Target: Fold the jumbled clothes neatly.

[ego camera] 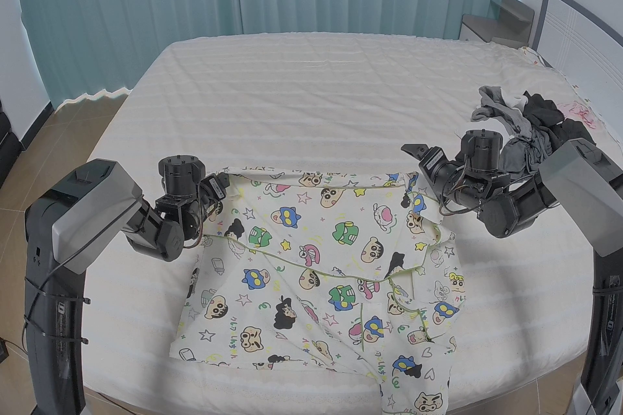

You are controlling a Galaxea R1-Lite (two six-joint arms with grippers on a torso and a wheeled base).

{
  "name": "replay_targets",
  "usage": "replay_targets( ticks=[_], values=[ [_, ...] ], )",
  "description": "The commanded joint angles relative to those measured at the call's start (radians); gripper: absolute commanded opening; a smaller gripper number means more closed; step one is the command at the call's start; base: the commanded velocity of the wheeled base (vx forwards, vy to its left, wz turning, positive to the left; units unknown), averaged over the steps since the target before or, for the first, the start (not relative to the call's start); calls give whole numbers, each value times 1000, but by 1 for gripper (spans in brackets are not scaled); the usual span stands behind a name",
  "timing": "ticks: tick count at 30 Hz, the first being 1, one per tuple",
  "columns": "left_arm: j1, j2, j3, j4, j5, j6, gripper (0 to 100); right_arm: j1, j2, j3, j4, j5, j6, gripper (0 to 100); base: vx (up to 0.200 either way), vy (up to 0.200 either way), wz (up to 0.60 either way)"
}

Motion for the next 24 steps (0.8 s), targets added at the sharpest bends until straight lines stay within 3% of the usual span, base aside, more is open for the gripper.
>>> replay_targets(
  ticks=[1,3,9,16,24],
  values=[
    [42,19,-28,5,2,-7,100,-41,-8,-87,64,-1,104,100,0,0,0],
    [59,19,-34,18,-3,-7,100,-61,-23,-125,104,-1,199,100,0,0,0],
    [87,16,-34,39,-6,-12,100,-101,-17,-211,243,17,317,100,0,0,0],
    [90,-4,10,37,-8,-10,100,-128,-3,-343,499,42,397,100,0,0,0],
    [88,-113,193,30,-127,-9,100,-164,18,-472,775,103,442,100,0,0,0]
  ],
)
